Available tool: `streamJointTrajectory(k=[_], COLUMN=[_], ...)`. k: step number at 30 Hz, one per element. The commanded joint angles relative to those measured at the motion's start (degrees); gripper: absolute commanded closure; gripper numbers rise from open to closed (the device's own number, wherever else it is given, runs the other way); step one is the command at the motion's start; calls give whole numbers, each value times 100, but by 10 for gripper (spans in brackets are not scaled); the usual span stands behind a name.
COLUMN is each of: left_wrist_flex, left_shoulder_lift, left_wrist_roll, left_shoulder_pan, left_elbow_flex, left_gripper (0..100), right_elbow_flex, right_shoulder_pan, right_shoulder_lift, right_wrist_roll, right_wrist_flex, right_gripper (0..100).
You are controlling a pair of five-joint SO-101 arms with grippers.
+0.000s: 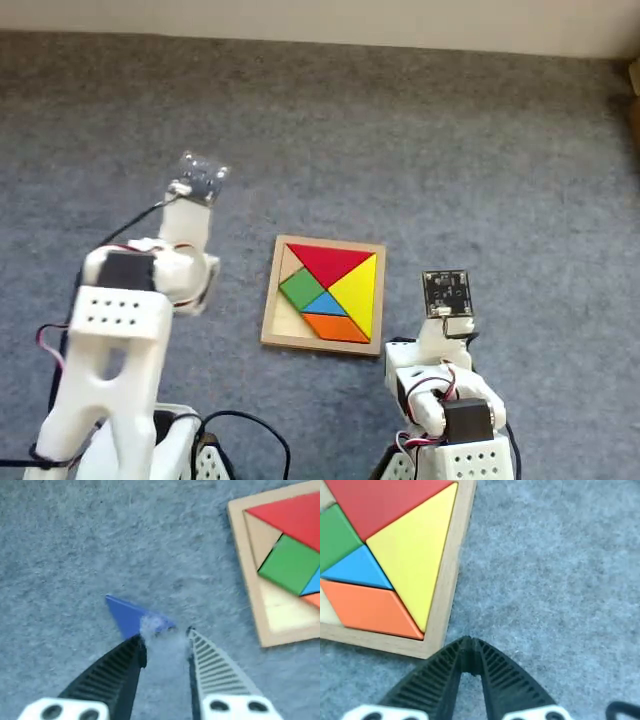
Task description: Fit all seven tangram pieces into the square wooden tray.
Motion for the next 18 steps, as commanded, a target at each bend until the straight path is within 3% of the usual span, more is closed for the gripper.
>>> streamJointTrajectory(k=[1,11,15,18], left_wrist_flex=[123,132,114,114], left_shoulder_lift=[-145,-136,-136,-127], left_wrist_roll=[-1380,-3991,-4079,-3587], left_shoulder_pan=[-593,-1165,-1165,-1165], left_elbow_flex=[-4,224,303,303], left_gripper=[768,748,747,745], right_elbow_flex=[857,857,857,857], right_shoulder_pan=[48,48,48,48], right_shoulder_lift=[-92,-92,-92,-92], right_wrist_roll=[-26,-26,-26,-26], right_wrist_flex=[40,40,40,40], right_gripper=[984,984,984,984])
